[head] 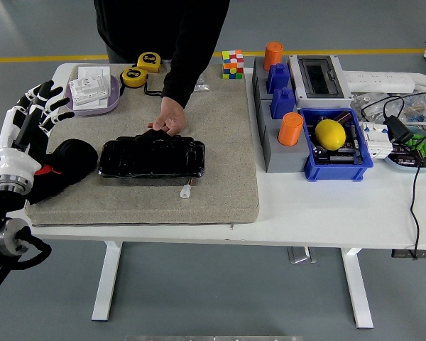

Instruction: Pick the rag up,wipe the panel,place it on the desk

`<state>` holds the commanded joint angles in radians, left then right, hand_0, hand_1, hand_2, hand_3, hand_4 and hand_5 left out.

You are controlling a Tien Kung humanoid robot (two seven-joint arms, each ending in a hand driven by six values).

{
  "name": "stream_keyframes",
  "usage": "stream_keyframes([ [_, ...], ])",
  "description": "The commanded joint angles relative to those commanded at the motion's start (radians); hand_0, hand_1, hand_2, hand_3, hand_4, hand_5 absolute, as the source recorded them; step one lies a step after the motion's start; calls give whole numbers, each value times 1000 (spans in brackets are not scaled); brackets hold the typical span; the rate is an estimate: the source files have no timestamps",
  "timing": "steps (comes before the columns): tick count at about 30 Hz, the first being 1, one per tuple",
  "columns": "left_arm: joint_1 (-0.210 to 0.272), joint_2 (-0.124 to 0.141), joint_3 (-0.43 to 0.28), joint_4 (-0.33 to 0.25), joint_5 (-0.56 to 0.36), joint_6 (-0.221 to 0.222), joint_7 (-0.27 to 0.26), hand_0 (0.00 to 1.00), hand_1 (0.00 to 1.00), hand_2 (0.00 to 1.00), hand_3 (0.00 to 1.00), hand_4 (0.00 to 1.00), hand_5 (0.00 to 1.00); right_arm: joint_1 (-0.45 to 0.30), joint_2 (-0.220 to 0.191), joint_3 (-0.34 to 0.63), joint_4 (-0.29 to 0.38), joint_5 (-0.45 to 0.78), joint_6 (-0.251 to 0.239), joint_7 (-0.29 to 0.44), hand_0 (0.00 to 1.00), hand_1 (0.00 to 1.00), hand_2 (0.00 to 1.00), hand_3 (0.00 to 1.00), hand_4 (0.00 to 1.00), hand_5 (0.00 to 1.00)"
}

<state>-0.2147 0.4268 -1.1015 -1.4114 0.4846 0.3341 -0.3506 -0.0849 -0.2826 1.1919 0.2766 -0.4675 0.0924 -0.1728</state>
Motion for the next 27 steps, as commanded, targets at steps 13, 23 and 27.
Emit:
stream_keyframes([
  [13,7,-5,-4,8,-7,-6,-13,457,622,627,585,899,462,2,1,3,0,0,2,-2,738,621,694,614,998,559],
  [23,11,0,-12,1,-13,-8,-16,457,620,622,583,895,459,2,0,-2,-2,5,3,0,734,621,694,614,998,561],
  [27,12,0,-13,2,-16,-8,-16,458,618,616,579,888,451,3,0,-2,-3,6,4,1,735,621,694,614,998,561],
])
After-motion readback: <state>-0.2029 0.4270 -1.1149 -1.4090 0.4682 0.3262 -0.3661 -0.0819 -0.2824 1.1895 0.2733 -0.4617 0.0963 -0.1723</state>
